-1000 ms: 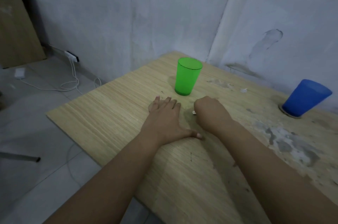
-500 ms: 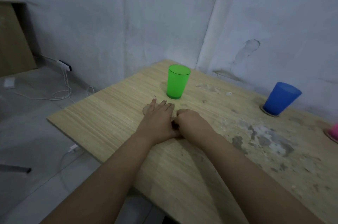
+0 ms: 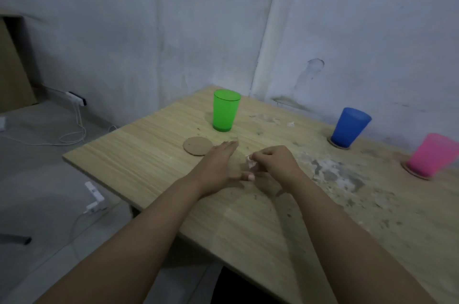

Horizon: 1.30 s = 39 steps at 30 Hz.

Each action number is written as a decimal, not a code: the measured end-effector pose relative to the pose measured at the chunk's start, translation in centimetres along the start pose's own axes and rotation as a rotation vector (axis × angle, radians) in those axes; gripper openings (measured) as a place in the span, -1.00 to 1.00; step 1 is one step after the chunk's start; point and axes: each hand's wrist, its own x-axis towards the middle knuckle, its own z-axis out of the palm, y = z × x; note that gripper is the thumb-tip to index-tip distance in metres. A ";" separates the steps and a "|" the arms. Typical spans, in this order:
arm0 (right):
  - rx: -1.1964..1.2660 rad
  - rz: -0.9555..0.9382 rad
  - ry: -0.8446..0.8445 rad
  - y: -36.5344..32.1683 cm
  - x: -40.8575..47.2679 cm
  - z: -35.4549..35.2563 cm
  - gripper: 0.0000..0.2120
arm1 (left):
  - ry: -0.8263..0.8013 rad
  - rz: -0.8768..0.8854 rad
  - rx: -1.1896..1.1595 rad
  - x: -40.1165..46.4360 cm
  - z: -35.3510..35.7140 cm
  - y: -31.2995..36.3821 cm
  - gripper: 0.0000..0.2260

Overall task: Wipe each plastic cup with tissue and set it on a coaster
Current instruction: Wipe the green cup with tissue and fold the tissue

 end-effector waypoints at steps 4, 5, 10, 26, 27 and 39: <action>0.371 0.079 0.005 0.4 -2.1 -1.9 -0.90 | 0.116 0.045 -0.337 0.1 1.0 2.9 -0.75; 0.408 0.070 0.012 0.5 -2.7 -2.7 -0.88 | 0.140 0.087 -0.353 0.3 1.3 3.7 -0.82; 0.363 -0.050 0.129 0.5 -5.9 -7.1 -0.90 | 0.142 0.076 -0.626 1.2 3.3 8.4 -0.89; 0.924 -0.132 0.809 6.7 -21.7 -26.3 -0.84 | 0.264 0.556 -0.671 -3.2 18.4 35.0 -0.77; 0.903 -0.142 0.788 7.6 -23.6 -27.6 -0.83 | 0.236 0.597 -0.659 -3.9 19.7 36.2 -0.78; 0.662 0.366 0.704 22.1 -50.7 -32.7 -0.74 | -0.519 1.132 -0.343 -19.5 36.9 43.4 -0.70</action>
